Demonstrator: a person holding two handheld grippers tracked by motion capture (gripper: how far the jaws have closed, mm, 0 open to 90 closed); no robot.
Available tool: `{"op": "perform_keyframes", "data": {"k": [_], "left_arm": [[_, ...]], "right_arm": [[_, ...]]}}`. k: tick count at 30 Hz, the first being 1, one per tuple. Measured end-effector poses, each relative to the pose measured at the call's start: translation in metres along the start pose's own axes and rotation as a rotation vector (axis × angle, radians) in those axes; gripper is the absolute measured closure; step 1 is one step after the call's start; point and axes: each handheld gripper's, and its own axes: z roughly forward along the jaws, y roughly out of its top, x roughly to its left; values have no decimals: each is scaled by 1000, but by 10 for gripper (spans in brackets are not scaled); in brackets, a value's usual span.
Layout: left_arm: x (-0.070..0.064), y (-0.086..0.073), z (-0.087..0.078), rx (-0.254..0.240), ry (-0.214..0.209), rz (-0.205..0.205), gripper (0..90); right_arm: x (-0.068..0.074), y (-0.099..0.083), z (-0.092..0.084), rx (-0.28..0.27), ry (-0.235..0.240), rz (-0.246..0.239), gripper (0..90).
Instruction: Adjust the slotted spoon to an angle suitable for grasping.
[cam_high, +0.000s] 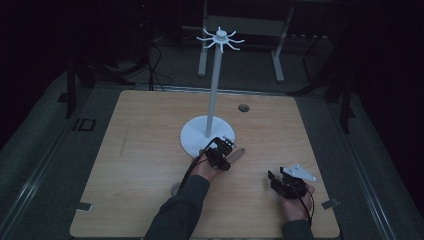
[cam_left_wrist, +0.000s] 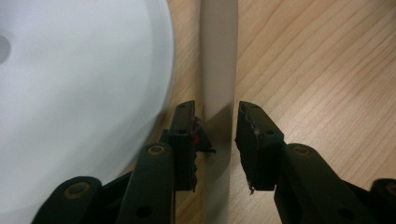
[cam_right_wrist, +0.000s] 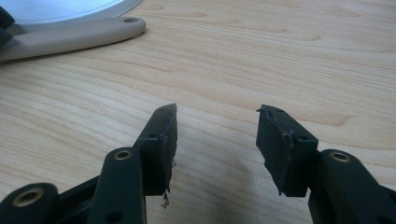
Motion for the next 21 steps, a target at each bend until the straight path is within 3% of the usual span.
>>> {"op": "perform_keyframes", "data": {"k": [7,15,21], "left_arm": [[-2,1,7,38,5,12,726],[-2,2,10,42,8,10,720],[-3,3,10,41,15,32,730]], "right_arm": [[0,0,0,0,-1,1,477],[0,0,0,-1,-4,2,477],[-1,0,0,0,-5,1,476]]}}
